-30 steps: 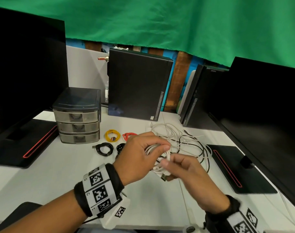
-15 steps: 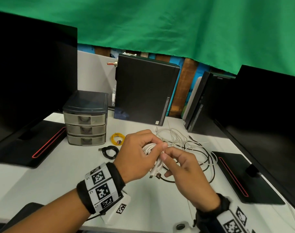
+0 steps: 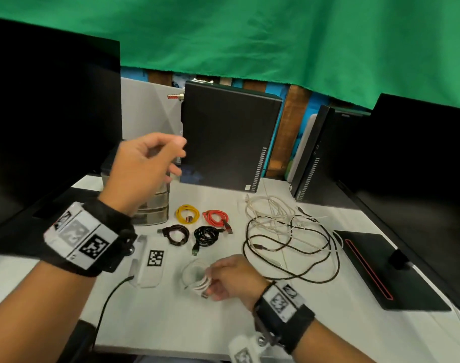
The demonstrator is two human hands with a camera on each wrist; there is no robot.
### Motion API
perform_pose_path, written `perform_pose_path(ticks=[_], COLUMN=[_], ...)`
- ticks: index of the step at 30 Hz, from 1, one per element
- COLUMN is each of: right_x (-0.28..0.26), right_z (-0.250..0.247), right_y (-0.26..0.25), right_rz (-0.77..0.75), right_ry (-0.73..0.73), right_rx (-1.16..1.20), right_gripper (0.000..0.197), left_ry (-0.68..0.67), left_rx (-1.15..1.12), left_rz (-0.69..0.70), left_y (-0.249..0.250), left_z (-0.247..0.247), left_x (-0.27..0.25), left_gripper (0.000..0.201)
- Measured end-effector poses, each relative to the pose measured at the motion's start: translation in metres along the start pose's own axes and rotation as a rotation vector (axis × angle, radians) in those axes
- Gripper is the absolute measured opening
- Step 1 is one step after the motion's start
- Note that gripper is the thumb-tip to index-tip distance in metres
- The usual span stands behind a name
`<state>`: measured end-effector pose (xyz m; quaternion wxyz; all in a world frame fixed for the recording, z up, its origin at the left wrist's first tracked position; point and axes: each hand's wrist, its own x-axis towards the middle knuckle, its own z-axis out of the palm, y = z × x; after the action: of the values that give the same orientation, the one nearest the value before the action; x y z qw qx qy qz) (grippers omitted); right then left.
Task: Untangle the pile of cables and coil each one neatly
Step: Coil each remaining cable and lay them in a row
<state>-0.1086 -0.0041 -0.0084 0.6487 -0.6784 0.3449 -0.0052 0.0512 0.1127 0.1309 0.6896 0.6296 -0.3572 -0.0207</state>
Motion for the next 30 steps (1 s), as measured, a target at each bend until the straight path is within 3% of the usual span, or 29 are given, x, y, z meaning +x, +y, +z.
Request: perform_pose_path(ticks=[3,6,9,14,19,25,27,30], right_x=[0.026,0.035,0.027,-0.007,-0.044,-0.07,-0.074,-0.073], right_z=[0.036,0.057,0.054,0.005,-0.065,-0.146,-0.164,-0.177], right_y=[-0.004,-0.015,-0.016,0.005,0.014,0.024,0.029,0.035], right_rz=[0.071,0.082,0.075,-0.034,-0.059,-0.036,-0.031,-0.01], right_ry=[-0.028,-0.009,0.031,0.108,0.254,0.463,0.494,0.492], right_rx=[0.009,0.177,0.162,-0.083,-0.119,0.128,0.208,0.253], right_gripper=[0.01,0.021,0.01,0.009,0.011,0.016,0.02,0.029], left_ry=[0.002,-0.009,-0.024,-0.106,-0.336,-0.783,-0.845,-0.824], left_rx=[0.002,0.006,0.017,0.057,0.155,0.311,0.416,0.593], left_rz=[0.026,0.044,0.043,-0.003,-0.068,-0.182,-0.179,-0.144], left_y=[0.004,0.006,0.005,-0.004,-0.026,-0.079,-0.091,-0.097], left_z=[-0.006,-0.005,-0.003,0.01,0.056,0.126,0.148,0.181], left_x=[0.001,0.0,-0.002,-0.006,-0.03,-0.075,-0.077,-0.068], left_gripper=[0.008,0.008,0.007,0.01,0.009,0.013,0.016,0.019])
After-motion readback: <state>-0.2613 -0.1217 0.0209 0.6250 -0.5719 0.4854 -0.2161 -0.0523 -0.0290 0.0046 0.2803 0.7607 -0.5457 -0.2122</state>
